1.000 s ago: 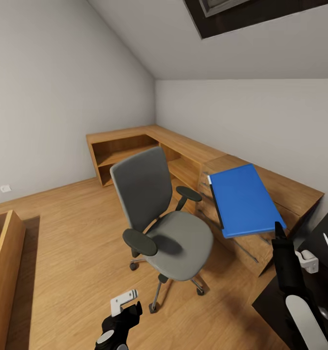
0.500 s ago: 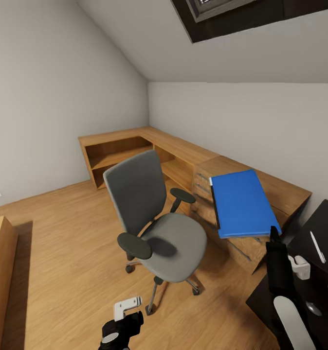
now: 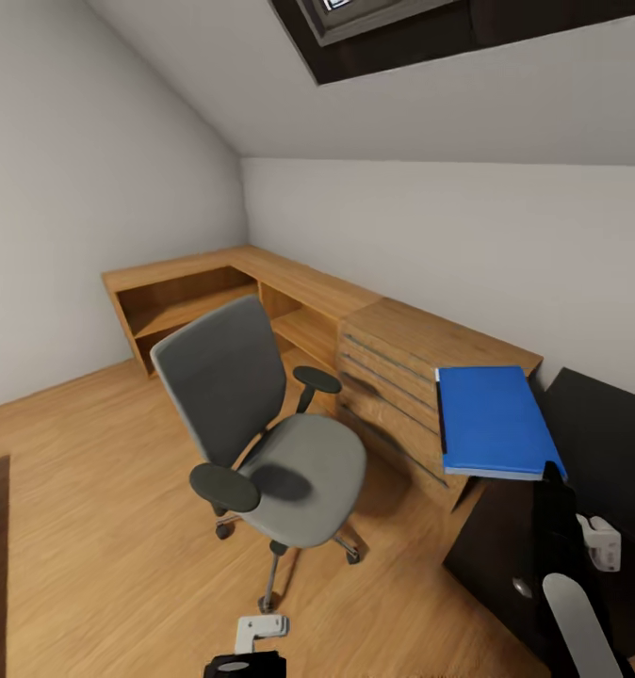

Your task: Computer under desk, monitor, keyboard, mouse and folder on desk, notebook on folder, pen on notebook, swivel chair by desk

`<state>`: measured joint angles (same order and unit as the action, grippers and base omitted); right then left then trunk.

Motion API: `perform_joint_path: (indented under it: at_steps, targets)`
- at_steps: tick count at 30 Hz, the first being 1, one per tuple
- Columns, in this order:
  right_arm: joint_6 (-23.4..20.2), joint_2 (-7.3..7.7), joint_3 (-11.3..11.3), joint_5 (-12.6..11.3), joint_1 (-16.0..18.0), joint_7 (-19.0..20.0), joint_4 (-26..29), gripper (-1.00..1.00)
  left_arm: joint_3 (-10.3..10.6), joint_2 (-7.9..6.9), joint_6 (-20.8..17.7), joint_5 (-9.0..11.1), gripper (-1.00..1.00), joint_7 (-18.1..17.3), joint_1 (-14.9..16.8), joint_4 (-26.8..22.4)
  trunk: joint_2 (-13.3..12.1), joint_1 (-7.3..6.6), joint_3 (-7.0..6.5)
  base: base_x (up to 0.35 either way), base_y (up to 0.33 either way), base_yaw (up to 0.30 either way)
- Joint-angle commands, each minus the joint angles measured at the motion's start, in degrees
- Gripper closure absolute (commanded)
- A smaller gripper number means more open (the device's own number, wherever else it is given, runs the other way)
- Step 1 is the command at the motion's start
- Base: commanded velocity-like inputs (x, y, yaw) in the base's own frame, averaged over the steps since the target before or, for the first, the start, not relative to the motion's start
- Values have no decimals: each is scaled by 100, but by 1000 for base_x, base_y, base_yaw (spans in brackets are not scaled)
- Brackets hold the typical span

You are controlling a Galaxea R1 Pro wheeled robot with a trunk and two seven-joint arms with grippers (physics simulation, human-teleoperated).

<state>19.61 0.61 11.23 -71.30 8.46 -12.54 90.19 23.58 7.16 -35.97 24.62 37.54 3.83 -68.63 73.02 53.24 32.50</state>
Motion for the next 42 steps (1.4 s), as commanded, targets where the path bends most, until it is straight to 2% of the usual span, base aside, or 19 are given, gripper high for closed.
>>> perform_joint_path:
  at_steps: [1,2,6,9,10,14,19,26,32,42]
  targets:
    - [26,12,42,-63,8,-21,6,100,18,17,-6,53,-100,59,4,37,-38,-23,-8,0,0,-266]
    - [26,15,79,-90,11,-22,7,100,21,23,-6,53,-100,59,4,56,-78,-45,-22,0,0,-267]
    - [-12,138,449,-732,23,-12,-9,100,31,44,0,45,-100,60,4,130,-158,-89,-39,0,0,-272]
    - [-57,219,526,-917,18,33,-25,100,68,53,39,33,-100,60,4,178,-158,-89,-25,0,0,-275]
    - [-99,232,549,-935,16,48,-26,100,203,51,147,34,-100,60,4,308,-158,-89,-20,0,0,-276]
    - [-145,267,692,-946,16,57,-30,100,336,57,359,34,-100,58,4,569,-158,-89,-2,0,0,-276]
    - [-150,280,727,-947,16,58,-33,100,362,62,394,40,-100,60,4,611,-158,-89,21,0,0,-276]
    - [-151,303,892,-938,16,58,-50,100,355,64,412,53,-100,60,4,640,-158,-89,51,0,0,-280]
    - [-148,370,988,-939,16,51,-53,100,370,83,838,51,-100,60,4,826,-158,-89,74,0,0,-285]
    - [-130,373,1004,-938,16,57,-54,100,375,95,931,43,-100,60,4,905,-158,-89,91,0,0,-296]
